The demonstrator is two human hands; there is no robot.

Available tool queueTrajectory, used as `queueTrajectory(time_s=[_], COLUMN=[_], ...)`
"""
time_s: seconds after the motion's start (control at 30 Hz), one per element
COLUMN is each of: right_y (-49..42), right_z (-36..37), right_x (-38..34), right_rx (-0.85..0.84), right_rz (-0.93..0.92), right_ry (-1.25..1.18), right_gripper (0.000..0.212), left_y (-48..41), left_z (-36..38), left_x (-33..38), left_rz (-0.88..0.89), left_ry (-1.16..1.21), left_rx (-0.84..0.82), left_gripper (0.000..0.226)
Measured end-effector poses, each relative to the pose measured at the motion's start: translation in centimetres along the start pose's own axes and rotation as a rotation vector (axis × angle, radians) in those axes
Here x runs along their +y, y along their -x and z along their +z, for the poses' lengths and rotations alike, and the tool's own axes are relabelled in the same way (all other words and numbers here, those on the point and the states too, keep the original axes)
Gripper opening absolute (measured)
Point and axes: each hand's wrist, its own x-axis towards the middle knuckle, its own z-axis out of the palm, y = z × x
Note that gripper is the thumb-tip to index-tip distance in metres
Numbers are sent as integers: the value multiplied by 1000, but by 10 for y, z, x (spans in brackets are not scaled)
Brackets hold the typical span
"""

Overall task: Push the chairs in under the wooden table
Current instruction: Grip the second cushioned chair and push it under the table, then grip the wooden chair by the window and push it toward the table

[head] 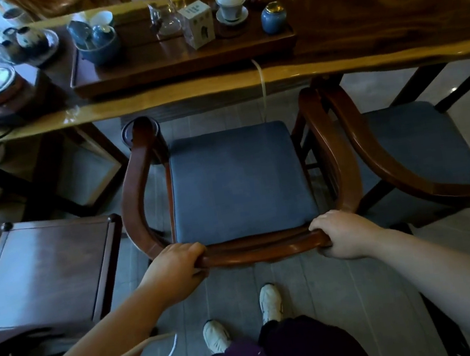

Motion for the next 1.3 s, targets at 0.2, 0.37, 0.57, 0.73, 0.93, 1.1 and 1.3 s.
queueTrajectory(time_s=[0.2,0.37,0.57,0.73,0.93,1.1,1.3], right_y=[-3,-34,-68,-80,-99,-115,-137], right_z=[-24,-32,-28,-20,-3,13,40], right_x=[-23,-80,-171,-234,-311,-382,-472], right_rx=[-239,-158,-68,-84,-126,-138,-222], right_rz=[-60,-285,-490,-614,-658,-689,-715], right_ry=[40,139,260,359,410,345,291], right_gripper=[120,118,110,112,109,103,94], left_y=[15,33,64,110,185,246,310], left_z=[-3,-22,-38,-46,-52,-69,-72], left_x=[7,-1,-21,-47,-108,-179,-261], left_rz=[-74,-198,-251,-306,-293,-328,-411], left_ry=[-185,-380,-452,-449,-413,-429,-396], left_rx=[40,66,24,7,48,17,-32], left_gripper=[77,93,93,91,90,90,92])
